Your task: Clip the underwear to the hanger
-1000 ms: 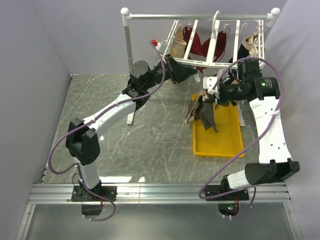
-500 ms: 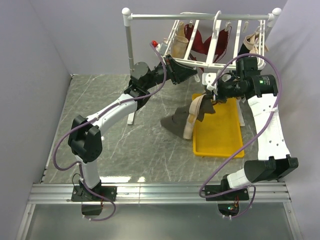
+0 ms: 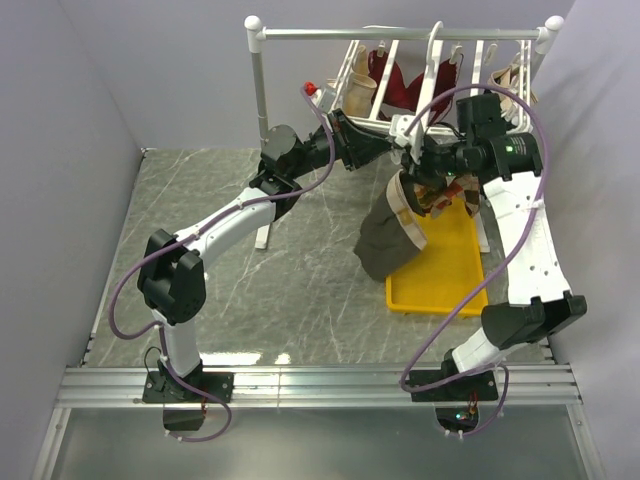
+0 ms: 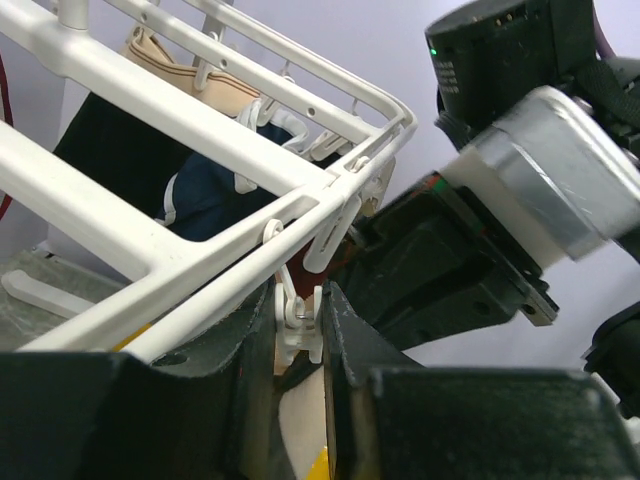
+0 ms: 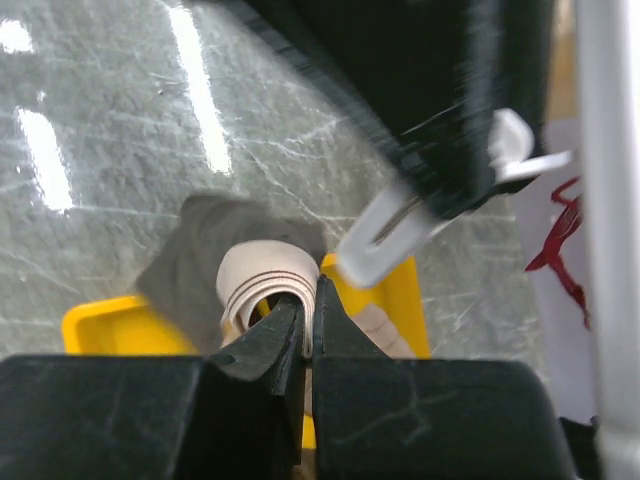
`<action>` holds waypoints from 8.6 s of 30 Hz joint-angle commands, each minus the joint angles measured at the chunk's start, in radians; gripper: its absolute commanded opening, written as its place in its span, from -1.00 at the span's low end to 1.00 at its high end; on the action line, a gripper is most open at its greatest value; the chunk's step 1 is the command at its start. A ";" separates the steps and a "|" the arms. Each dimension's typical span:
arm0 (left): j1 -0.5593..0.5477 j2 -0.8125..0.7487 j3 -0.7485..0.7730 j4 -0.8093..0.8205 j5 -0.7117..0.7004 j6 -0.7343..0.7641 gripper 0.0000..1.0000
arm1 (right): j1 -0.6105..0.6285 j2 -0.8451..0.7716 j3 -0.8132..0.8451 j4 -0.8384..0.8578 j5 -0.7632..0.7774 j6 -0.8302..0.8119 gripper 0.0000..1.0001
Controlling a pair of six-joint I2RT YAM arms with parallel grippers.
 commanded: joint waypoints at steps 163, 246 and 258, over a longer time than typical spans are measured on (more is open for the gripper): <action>-0.036 0.039 -0.019 -0.022 0.311 0.463 -0.99 | 0.178 -0.082 -0.013 0.246 0.493 1.021 -1.00; -0.091 -0.191 -0.594 -0.052 -0.251 1.072 0.70 | 0.144 -0.156 -0.055 0.388 0.609 0.924 -1.00; -0.091 -0.133 -0.535 -0.057 -0.260 1.072 0.17 | 0.118 -0.185 -0.093 0.404 0.577 0.923 -1.00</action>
